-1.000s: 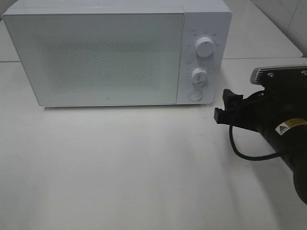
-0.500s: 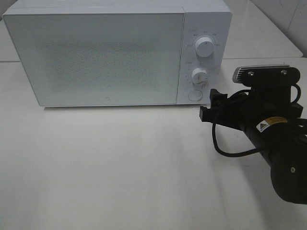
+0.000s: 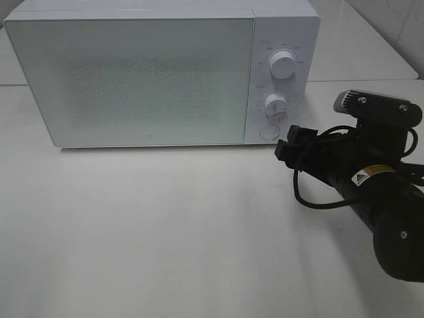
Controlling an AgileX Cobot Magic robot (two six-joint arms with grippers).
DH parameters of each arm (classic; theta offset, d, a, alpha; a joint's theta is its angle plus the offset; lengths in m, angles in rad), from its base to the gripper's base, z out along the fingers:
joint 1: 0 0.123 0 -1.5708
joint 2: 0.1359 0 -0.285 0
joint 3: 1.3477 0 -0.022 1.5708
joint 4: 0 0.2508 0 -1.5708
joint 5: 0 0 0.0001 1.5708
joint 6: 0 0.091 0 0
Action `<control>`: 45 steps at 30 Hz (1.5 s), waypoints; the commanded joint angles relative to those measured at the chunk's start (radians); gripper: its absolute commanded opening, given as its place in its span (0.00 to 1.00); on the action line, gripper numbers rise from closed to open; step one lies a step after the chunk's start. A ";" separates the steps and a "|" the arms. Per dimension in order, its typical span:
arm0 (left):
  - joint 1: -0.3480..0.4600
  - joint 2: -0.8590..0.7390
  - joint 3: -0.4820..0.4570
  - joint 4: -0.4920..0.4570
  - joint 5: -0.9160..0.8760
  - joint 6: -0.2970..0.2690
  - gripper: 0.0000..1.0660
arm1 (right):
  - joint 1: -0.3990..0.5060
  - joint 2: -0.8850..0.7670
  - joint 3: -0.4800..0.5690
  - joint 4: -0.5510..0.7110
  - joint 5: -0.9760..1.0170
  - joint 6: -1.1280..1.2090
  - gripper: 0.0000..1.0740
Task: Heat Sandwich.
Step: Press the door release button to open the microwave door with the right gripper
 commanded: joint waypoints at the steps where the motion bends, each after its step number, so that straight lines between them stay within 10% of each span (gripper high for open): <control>1: -0.005 -0.026 0.003 -0.009 -0.011 -0.002 0.95 | 0.006 -0.004 -0.007 -0.018 0.022 0.194 0.71; 16: -0.005 -0.026 0.003 -0.009 -0.011 -0.002 0.95 | 0.005 -0.004 -0.006 -0.100 0.044 1.050 0.71; 27: -0.005 -0.026 0.003 -0.009 -0.011 -0.002 0.95 | 0.005 -0.004 -0.006 -0.098 0.109 1.253 0.65; 32: -0.005 -0.026 0.003 -0.009 -0.011 -0.002 0.95 | 0.005 -0.004 -0.006 -0.096 0.109 1.262 0.53; 39: -0.005 -0.026 0.003 -0.009 -0.011 -0.002 0.95 | 0.005 -0.004 -0.006 -0.091 0.126 1.266 0.08; 45: -0.005 -0.026 0.003 -0.009 -0.011 -0.002 0.95 | 0.005 -0.004 -0.006 -0.092 0.139 1.266 0.00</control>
